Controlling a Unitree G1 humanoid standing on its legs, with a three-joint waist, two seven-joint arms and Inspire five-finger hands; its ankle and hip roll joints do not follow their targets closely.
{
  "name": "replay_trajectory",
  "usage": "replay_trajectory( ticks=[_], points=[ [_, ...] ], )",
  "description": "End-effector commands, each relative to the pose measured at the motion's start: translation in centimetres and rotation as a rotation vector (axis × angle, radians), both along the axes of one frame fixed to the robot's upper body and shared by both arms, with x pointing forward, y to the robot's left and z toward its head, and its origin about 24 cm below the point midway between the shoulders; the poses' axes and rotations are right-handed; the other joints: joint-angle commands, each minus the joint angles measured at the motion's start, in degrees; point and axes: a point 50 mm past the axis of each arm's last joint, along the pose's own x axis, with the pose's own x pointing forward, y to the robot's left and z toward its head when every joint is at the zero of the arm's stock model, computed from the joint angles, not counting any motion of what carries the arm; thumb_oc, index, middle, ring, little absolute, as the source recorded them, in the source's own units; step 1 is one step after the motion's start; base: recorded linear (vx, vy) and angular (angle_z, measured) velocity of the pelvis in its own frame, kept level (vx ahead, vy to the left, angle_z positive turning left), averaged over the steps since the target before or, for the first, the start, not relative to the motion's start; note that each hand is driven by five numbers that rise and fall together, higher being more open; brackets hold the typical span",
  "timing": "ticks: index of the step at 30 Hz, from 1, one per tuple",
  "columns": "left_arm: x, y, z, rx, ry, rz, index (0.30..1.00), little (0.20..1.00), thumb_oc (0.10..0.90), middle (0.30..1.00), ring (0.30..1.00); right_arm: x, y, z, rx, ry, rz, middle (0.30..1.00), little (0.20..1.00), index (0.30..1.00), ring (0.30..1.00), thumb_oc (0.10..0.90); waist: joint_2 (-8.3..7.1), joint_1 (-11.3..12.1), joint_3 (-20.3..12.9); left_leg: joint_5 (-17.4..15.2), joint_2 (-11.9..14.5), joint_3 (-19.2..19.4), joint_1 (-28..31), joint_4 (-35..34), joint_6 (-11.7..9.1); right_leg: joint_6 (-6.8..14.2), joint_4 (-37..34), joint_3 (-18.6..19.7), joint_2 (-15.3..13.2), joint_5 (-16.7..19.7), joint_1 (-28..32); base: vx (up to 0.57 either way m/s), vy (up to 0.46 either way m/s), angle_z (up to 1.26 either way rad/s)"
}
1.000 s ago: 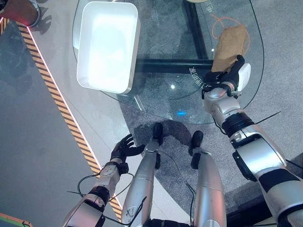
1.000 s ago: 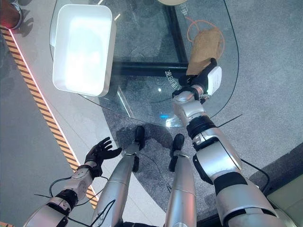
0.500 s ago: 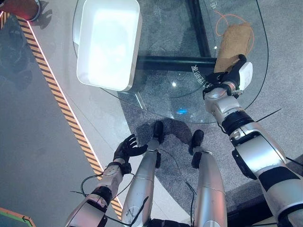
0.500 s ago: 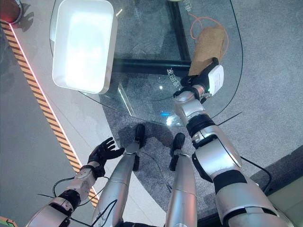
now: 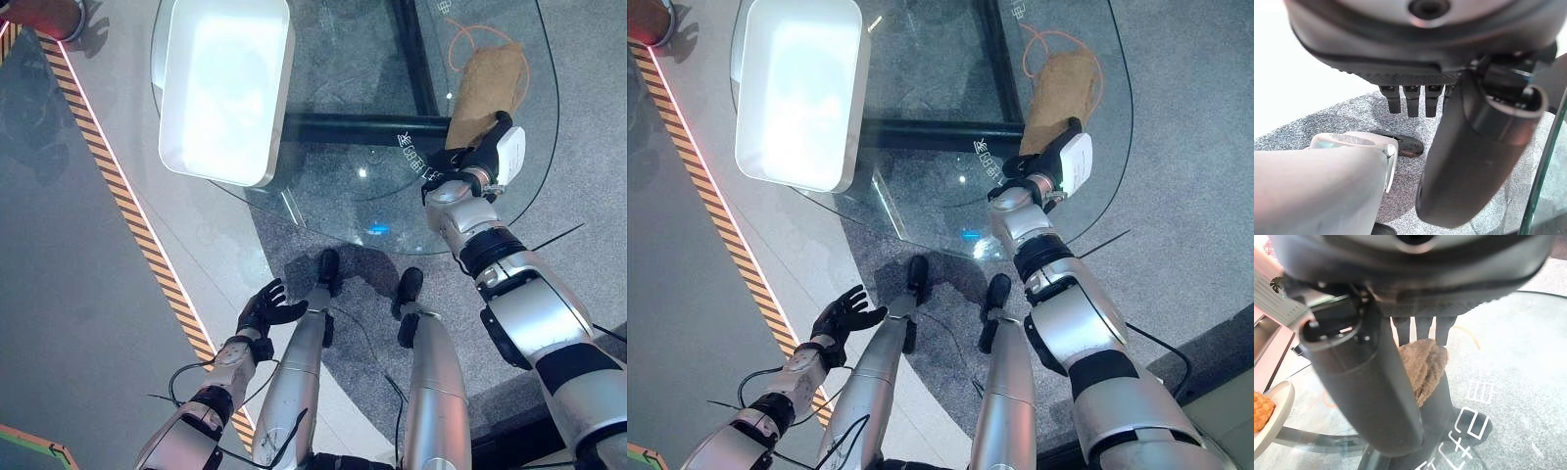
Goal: Wipe the table with a cloth and put it in the basket.
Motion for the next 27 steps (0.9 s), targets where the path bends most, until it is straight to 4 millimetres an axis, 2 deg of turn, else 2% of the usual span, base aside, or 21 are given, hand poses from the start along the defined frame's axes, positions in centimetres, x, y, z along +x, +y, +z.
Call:
replay_trajectory(
  ticks=[1, 3, 4, 5, 11, 19, 27],
  points=[
    [-0.7, -0.4, -0.4, -0.036, -0.013, 0.019, 0.9, 0.9, 0.8, 0.9, 0.9, 0.5, -0.1, 2.7, -0.046, -0.038, 0.038, 0.9, 0.9, 0.9, 0.9, 0.8, 3.63, 1.13, -1.31, -6.4, -3.4, 4.41, -0.7, 5.58, 3.43, 0.42, -5.3, -2.6, 1.45, 2.63, 0.47, 0.0, 0.0, 0.0],
    [-0.6, -0.4, -0.4, -0.038, -0.014, 0.021, 0.9, 0.9, 0.8, 0.9, 0.9, 0.5, -0.4, 2.5, -0.039, -0.015, 0.037, 0.636, 0.593, 0.636, 0.636, 0.493, 3.74, 1.12, -1.31, -6.35, -3.47, 4.37, -0.82, 5.66, 3.47, 0.42, -5.18, -2.6, 1.43, 2.7, 0.27, 0.0, 0.0, 0.0],
    [-0.6, -0.4, -0.4, -0.039, -0.012, 0.022, 0.9, 0.9, 0.8, 0.9, 0.9, 0.5, -0.5, 2.3, -0.041, -0.001, 0.038, 0.559, 0.502, 0.559, 0.559, 0.402, 3.81, 1.1, -1.31, -6.37, -3.46, 4.34, -0.82, 5.69, 3.47, 0.44, -5.01, -2.54, 1.42, 2.66, 0.18, 0.0, 0.0, 0.0],
    [-0.7, -0.3, -0.4, -0.04, -0.012, 0.022, 0.9, 0.9, 0.8, 0.9, 0.9, 0.5, -0.7, 2.1, -0.045, 0.015, 0.037, 0.3, 0.2, 0.3, 0.3, 0.1, 3.88, 1.09, -1.31, -6.33, -3.46, 4.35, -0.81, 5.63, 3.52, 0.44, -4.9, -2.51, 1.43, 2.64, 0.09, 0.0, 0.0, 0.0],
    [-0.7, -0.3, -0.4, -0.038, -0.011, 0.021, 0.9, 0.9, 0.8, 0.9, 0.9, 0.5, -1.5, 1.6, -0.042, 0.043, 0.022, 0.3, 0.2, 0.3, 0.3, 0.1, 3.94, 1.17, -1.31, -6.16, -3.36, 4.45, -0.9, 5.33, 3.53, 0.53, -5.21, -2.72, 1.32, 2.84, 0.04, 0.0, 0.0, 0.0],
    [-0.6, -0.4, -0.4, -0.037, -0.015, 0.017, 0.9, 0.9, 0.8, 0.9, 0.9, 0.5, -1.4, 1.4, -0.033, 0.045, 0.029, 0.3, 0.2, 0.3, 0.3, 0.1, 3.85, 1.21, -1.31, -6.11, -3.39, 4.4, -0.99, 5.16, 3.59, 0.58, -5.3, -2.82, 1.43, 2.98, -0.08, 0.0, 0.0, 0.0],
    [-0.5, -0.2, -0.2, -0.035, -0.016, 0.02, 0.9, 0.9, 0.8, 0.9, 0.9, 0.5, -1.5, 2.1, -0.092, 0.03, 0.033, 0.3, 0.2, 0.3, 0.3, 0.1, 3.95, 1.14, -1.31, -6.06, -3.38, 4.4, -1.16, 5.19, 3.58, 0.63, -5.29, -2.83, 1.38, 2.99, -0.23, 0.0, 0.0, 0.0]
  ],
)
